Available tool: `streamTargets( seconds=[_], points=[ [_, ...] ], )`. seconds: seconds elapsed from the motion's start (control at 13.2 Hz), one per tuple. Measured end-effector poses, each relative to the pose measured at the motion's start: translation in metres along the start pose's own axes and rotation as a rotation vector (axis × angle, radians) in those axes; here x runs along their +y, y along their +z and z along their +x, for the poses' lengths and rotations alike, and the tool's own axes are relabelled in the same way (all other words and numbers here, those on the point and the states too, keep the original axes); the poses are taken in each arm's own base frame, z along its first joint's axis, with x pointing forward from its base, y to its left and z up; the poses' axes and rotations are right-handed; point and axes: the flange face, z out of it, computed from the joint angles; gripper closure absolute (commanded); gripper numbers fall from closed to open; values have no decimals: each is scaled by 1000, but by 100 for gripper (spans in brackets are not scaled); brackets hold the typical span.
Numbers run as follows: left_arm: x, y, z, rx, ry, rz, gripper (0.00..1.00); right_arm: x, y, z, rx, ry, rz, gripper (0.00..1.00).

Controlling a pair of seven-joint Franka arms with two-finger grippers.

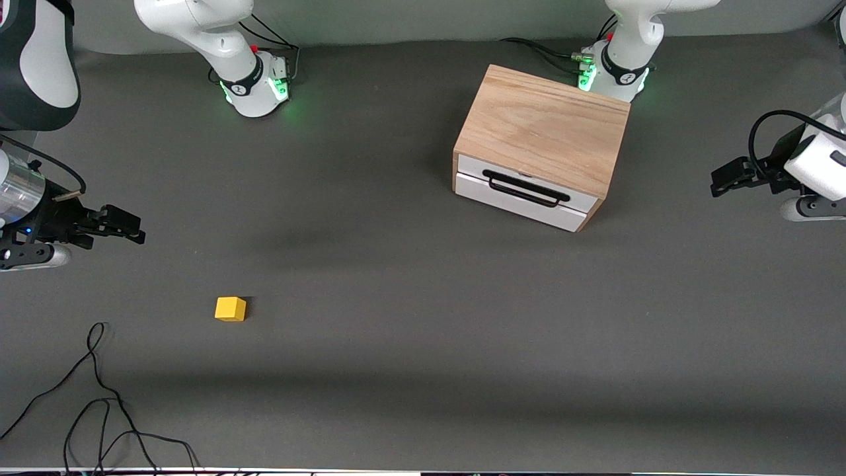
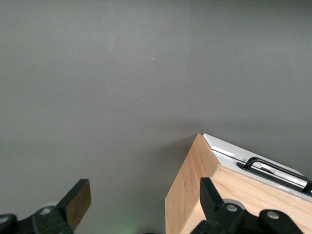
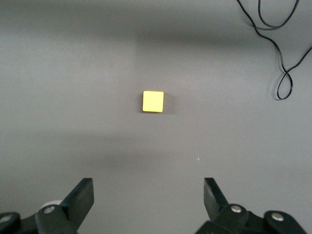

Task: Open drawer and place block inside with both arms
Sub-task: 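Move the left gripper down onto the black drawer handle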

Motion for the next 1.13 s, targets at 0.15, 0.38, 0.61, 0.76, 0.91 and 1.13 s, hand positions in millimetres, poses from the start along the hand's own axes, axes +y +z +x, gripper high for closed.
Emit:
streamTargets(
  seconds=[0.15, 0.38, 0.61, 0.76, 0.91, 1.13],
  points=[
    [22, 0, -3, 0, -92, -1, 0, 0, 1, -1, -6, 0, 0, 0],
    [84, 4, -13, -7, -228, -8, 0, 0, 1, -1, -13, 0, 1, 0],
    [146, 12, -23, 13, -399, -19, 0, 0, 2, -2, -16, 0, 1, 0],
    [192, 20, -31, 31, -537, -33, 0, 0, 2, -2, -17, 0, 1, 0],
    [237, 29, -46, 35, -650, -38, 0, -1, 2, -2, -19, -2, 2, 0],
    [274, 41, -63, 26, -796, -29, 0, -3, 3, -2, -22, -5, 3, 0]
  ],
)
